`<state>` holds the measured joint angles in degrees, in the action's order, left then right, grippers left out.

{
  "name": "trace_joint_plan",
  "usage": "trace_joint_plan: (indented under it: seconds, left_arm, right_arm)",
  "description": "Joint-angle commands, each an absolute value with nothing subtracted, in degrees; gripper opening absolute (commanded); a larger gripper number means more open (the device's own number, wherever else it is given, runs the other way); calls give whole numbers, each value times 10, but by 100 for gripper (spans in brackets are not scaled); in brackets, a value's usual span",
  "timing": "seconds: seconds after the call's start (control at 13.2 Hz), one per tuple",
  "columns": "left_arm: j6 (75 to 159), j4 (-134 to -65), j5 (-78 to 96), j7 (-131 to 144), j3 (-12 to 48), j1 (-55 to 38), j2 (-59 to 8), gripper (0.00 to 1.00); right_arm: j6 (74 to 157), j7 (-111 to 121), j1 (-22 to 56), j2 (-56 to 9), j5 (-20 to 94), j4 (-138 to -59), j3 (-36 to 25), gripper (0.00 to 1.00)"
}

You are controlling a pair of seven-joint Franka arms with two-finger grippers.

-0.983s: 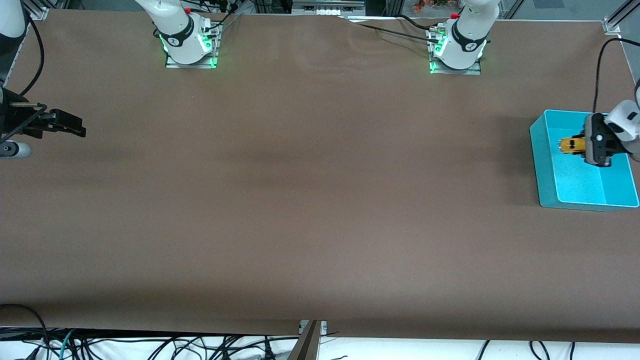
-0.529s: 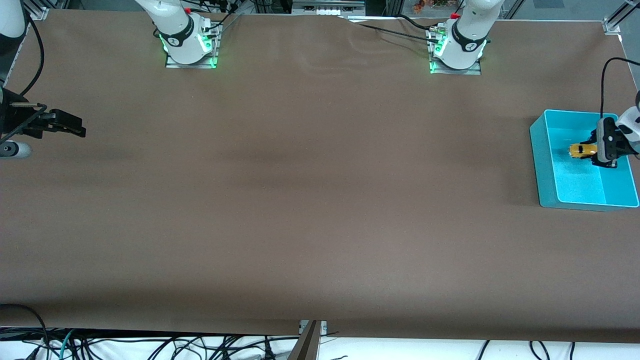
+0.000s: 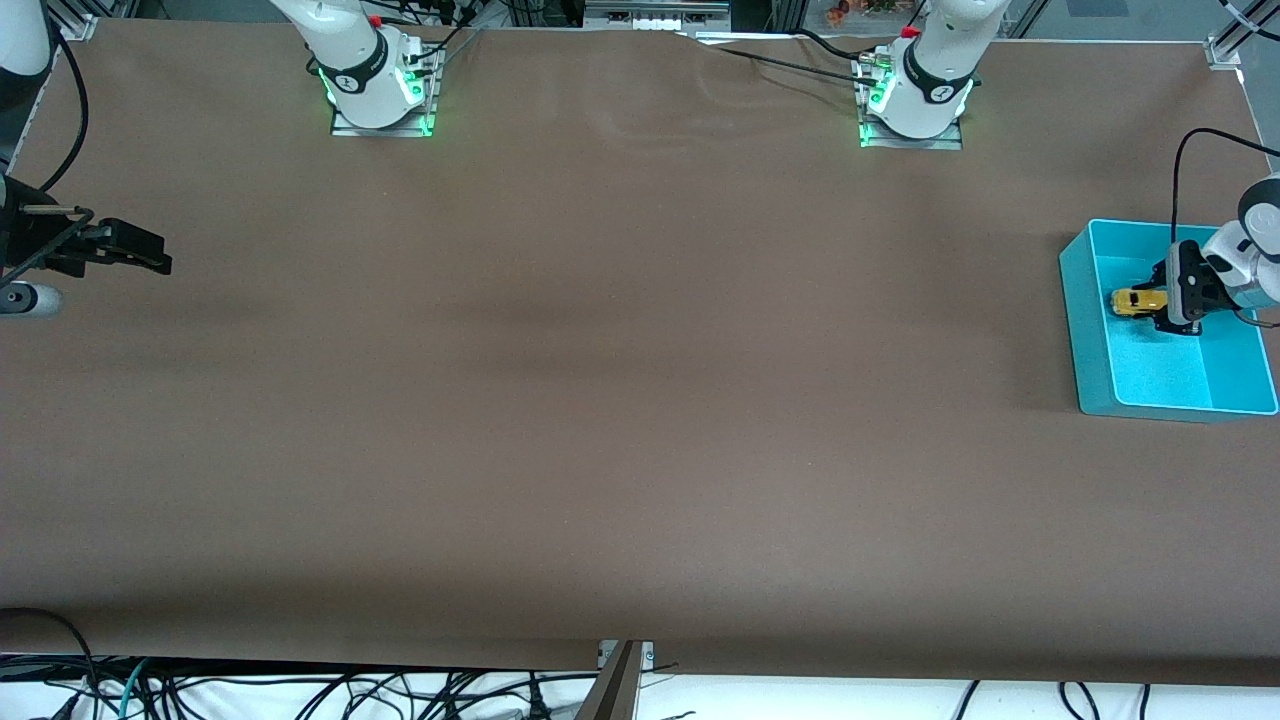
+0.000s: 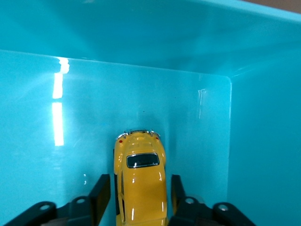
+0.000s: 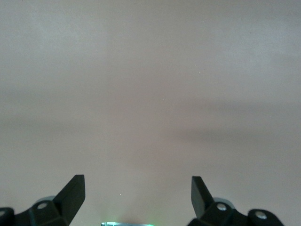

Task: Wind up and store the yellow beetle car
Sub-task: 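Open the left gripper to release the car inside the tray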

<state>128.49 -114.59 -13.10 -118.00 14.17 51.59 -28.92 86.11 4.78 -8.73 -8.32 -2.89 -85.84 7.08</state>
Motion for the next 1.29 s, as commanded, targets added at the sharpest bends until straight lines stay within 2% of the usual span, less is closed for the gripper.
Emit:
trace_joint_plan:
  seconds: [0.0, 0.23, 0.38, 0.53, 0.68, 0.91, 1.21]
  left_arm:
    - [1271, -1149, -148, -1191, 153, 522, -261, 100]
    - [1215, -1123, -142, -1183, 168, 518, -218, 100]
    - [1138, -1062, -138, -1160, 194, 517, -210, 100]
    - [1033, -980, -148, -1113, 250, 512, -211, 100]
    - [964, -916, -151, -1047, 265, 469, -211, 100]
    - [898, -866, -139, -922, 267, 396, -212, 100]
    - [887, -846, -98, -705, 268, 278, -213, 100]
  right_arm:
    - [860, 45, -88, -84, -21, -852, 70, 100]
    - [860, 45, -87, -84, -21, -852, 71, 100]
    - [861, 45, -87, -84, -20, -851, 71, 100]
    - [861, 45, -87, -84, -20, -851, 71, 100]
    - [861, 45, -86, -84, -20, -852, 71, 100]
    - [861, 45, -86, -84, -20, -851, 71, 100]
    - [862, 45, -86, -84, -20, -851, 71, 100]
